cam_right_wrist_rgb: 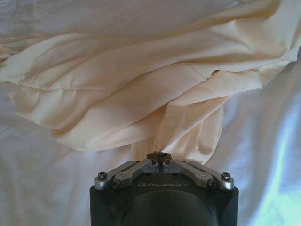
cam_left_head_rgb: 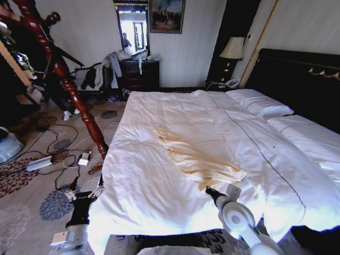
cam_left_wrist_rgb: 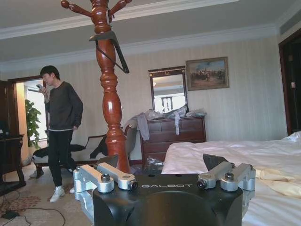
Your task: Pick up the clothes from the bed and hang them on the clothes hanger.
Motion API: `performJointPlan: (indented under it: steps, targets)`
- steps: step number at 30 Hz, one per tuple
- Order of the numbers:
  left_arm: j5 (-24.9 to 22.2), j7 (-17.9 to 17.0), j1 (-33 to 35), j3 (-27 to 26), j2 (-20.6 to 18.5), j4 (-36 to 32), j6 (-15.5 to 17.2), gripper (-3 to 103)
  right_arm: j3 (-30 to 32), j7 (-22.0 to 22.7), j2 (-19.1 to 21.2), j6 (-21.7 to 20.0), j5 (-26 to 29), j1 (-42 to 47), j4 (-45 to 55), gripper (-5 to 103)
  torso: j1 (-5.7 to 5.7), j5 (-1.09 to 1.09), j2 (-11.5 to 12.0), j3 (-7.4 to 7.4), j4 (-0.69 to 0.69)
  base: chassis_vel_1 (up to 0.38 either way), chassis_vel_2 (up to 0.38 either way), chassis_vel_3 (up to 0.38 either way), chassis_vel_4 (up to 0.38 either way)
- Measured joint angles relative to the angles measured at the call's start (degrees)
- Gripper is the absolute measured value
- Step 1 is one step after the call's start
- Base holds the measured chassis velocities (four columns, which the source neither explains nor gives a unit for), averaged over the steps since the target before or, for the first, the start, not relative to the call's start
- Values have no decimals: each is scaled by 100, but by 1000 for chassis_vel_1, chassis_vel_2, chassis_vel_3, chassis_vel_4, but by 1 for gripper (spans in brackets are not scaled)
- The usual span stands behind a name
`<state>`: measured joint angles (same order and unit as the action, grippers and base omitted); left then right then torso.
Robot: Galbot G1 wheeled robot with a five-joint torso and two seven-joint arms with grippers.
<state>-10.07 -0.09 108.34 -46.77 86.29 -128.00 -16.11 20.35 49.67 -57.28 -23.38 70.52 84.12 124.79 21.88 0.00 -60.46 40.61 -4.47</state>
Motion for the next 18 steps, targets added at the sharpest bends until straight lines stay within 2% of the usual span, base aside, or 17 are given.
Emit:
performJointPlan:
  steps: [5,8,10,11,14,15,18]
  targets:
    - [-51,-3,-3,-28,-25,1,0,100,146,-11,85,75,-6,-1,139,0,0,1,0,0,0,0,0,0,0]
    - [-92,-6,-13,-42,-38,0,0,100,398,-169,208,234,-46,9,435,0,0,1,0,0,0,0,0,0,0]
    - [-113,-8,-30,-47,-50,3,0,100,792,-749,422,666,-39,-52,821,0,0,0,0,0,0,0,0,0,0]
    - [-113,-8,-30,-47,-50,3,0,100,792,-749,422,666,-39,-52,821,0,0,0,0,0,0,0,0,0,0]
    - [-125,-10,-55,-38,-52,10,3,100,1334,-1538,744,1227,200,-221,1140,0,0,0,0,0,0,0,0,0,0]
    - [-125,-10,-55,-38,-52,10,3,100,1334,-1538,744,1227,200,-221,1140,0,0,0,0,0,0,0,0,0,0]
    - [-130,-11,-73,-19,-54,11,6,100,2102,-2341,1333,1700,889,-490,1438,0,0,1,0,0,0,0,0,0,0]
